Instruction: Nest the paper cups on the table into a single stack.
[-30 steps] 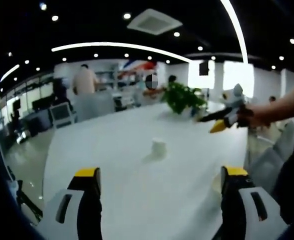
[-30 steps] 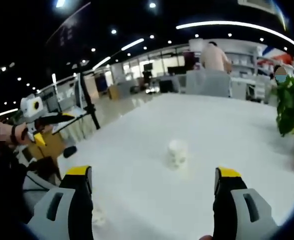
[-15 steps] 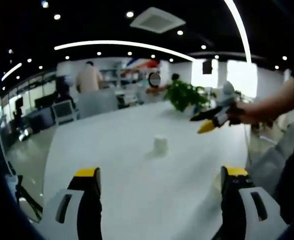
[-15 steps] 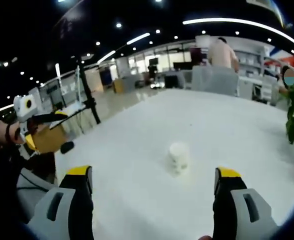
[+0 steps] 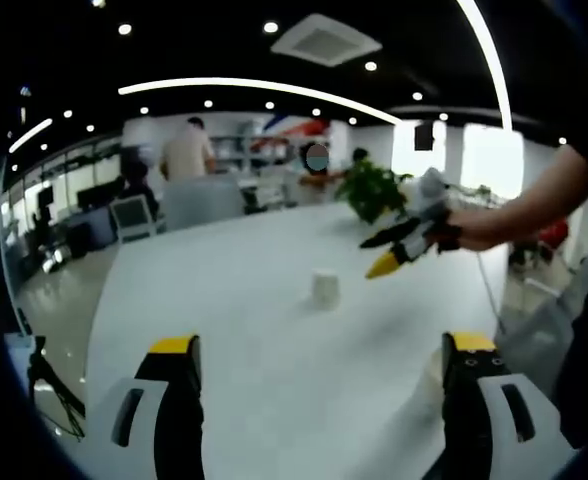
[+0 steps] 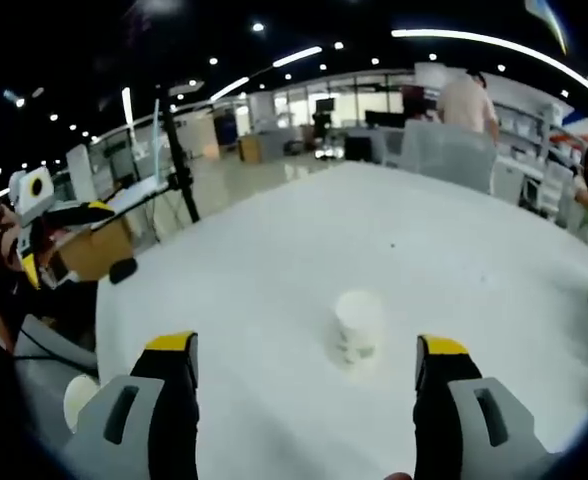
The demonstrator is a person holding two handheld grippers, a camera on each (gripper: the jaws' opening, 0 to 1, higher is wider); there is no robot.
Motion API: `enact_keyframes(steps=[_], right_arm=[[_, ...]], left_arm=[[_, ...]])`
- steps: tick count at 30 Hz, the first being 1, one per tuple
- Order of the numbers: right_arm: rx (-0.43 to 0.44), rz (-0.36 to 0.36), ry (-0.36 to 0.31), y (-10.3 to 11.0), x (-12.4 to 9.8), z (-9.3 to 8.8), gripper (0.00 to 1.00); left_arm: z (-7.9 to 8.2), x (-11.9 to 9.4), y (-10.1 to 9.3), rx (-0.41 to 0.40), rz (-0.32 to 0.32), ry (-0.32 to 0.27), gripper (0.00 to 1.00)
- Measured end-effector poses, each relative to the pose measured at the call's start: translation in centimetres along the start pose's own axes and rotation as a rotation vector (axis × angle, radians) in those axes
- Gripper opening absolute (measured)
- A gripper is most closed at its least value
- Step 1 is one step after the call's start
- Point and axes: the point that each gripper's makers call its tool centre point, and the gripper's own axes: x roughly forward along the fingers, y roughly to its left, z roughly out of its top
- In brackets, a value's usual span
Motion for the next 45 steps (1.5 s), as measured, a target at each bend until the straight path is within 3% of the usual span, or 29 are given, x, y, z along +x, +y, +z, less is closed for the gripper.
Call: enact_keyframes(steps=[17, 32, 45], right_arm=[[-0.036, 0.026, 0.052, -2.4, 3.3, -0.8, 0.77], [-0.011, 0.037, 0.094, -3.6, 5.6, -1.9, 0.67], [-0.035, 0.044, 0.129, -4.8, 7.5, -3.0, 0.55]], left_arm=[[-0.2, -0.2, -0.1, 0.013, 0.031, 0.009, 1.00], [-0.6, -0.8, 0.0, -0.012, 0.069, 0.014, 1.00], [-1.2, -1.1, -1.3, -0.038, 0.064, 0.025, 1.00]])
